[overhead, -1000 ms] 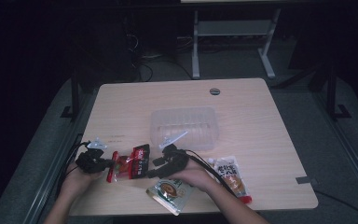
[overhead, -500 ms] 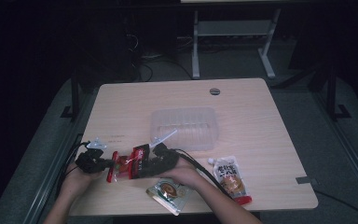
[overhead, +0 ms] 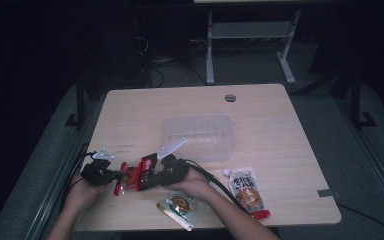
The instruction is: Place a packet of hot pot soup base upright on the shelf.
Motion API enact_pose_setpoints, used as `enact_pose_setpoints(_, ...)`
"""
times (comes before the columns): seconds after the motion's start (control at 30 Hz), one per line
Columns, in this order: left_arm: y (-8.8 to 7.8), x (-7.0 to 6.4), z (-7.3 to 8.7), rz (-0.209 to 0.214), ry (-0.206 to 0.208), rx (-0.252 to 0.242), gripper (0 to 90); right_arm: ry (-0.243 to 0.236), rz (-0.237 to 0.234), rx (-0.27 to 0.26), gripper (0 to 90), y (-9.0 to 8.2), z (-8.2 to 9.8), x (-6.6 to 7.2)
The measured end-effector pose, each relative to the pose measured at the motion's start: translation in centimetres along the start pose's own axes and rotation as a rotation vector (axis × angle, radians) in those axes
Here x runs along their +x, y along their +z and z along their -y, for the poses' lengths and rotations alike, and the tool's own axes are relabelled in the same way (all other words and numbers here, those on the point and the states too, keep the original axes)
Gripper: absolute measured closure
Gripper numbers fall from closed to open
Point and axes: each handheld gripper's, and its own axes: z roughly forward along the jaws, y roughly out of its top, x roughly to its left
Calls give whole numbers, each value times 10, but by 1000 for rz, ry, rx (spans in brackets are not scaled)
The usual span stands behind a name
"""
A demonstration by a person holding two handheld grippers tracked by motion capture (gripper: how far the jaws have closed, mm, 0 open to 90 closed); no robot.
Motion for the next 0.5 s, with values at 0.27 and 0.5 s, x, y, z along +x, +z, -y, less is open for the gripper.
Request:
enact_pose_setpoints(0.27, 0, 0, 0, -2, 2, 3, 900, -68, -1, -17, 897, 2, -1, 2)
enact_pose_setpoints(0.5, 0, -1, 1, 1, 0, -7, 899, -120, -23, -51, 900, 4, -7, 9)
